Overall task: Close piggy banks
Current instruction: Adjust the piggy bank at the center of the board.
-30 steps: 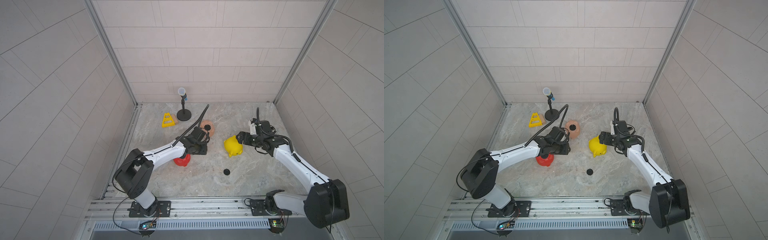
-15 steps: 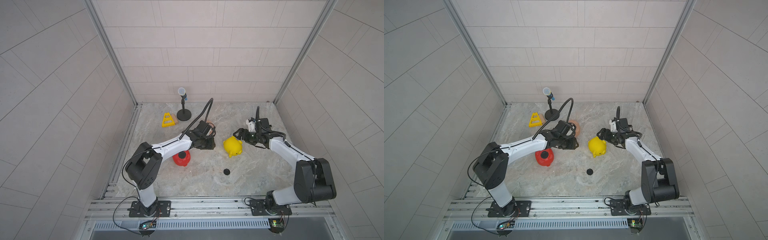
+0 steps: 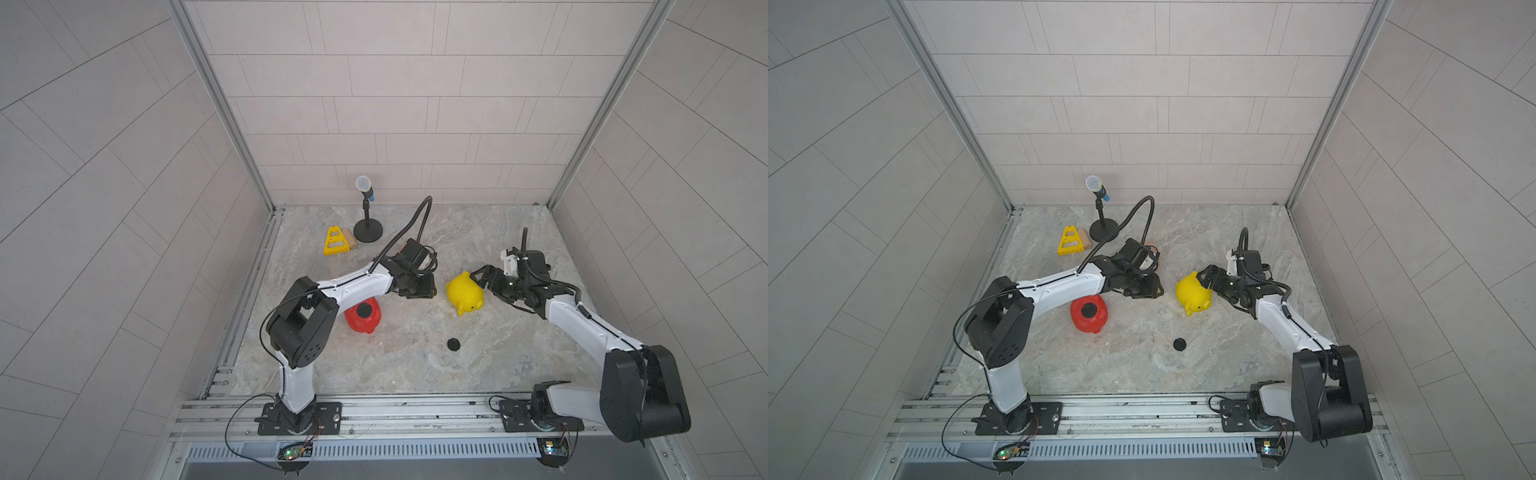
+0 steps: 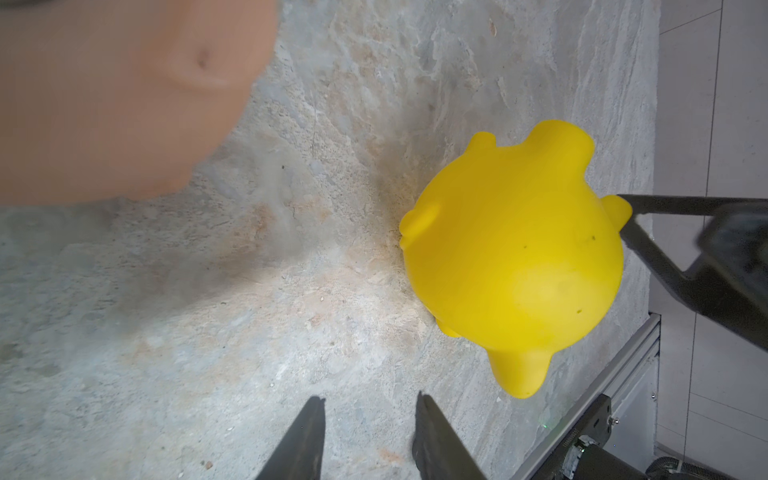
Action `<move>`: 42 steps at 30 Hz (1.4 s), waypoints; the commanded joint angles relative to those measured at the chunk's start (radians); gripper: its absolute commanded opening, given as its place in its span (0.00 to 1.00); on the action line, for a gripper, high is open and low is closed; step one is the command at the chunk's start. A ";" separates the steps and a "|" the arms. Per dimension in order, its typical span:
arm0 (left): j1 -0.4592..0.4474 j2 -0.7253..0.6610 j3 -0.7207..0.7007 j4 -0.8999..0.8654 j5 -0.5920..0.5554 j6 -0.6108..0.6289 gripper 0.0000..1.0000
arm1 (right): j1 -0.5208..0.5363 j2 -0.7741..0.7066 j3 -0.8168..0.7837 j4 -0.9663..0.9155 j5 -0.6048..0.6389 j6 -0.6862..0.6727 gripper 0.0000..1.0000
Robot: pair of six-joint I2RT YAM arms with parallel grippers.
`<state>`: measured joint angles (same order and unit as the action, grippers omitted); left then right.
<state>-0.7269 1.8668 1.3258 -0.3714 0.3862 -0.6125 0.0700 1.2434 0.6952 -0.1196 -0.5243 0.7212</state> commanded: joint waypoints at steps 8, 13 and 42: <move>0.000 0.082 0.123 -0.048 0.043 0.026 0.41 | -0.001 -0.017 -0.016 0.053 0.049 0.040 0.86; -0.001 0.099 0.150 -0.057 0.045 0.028 0.41 | 0.001 0.021 -0.020 0.089 0.013 0.059 0.86; -0.022 0.226 0.255 -0.093 0.062 0.033 0.41 | 0.046 0.120 -0.017 0.188 -0.123 0.134 0.84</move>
<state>-0.7418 2.0663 1.5566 -0.4477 0.4442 -0.6006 0.1005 1.3663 0.6701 0.0601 -0.6201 0.8406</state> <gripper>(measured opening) 0.413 0.841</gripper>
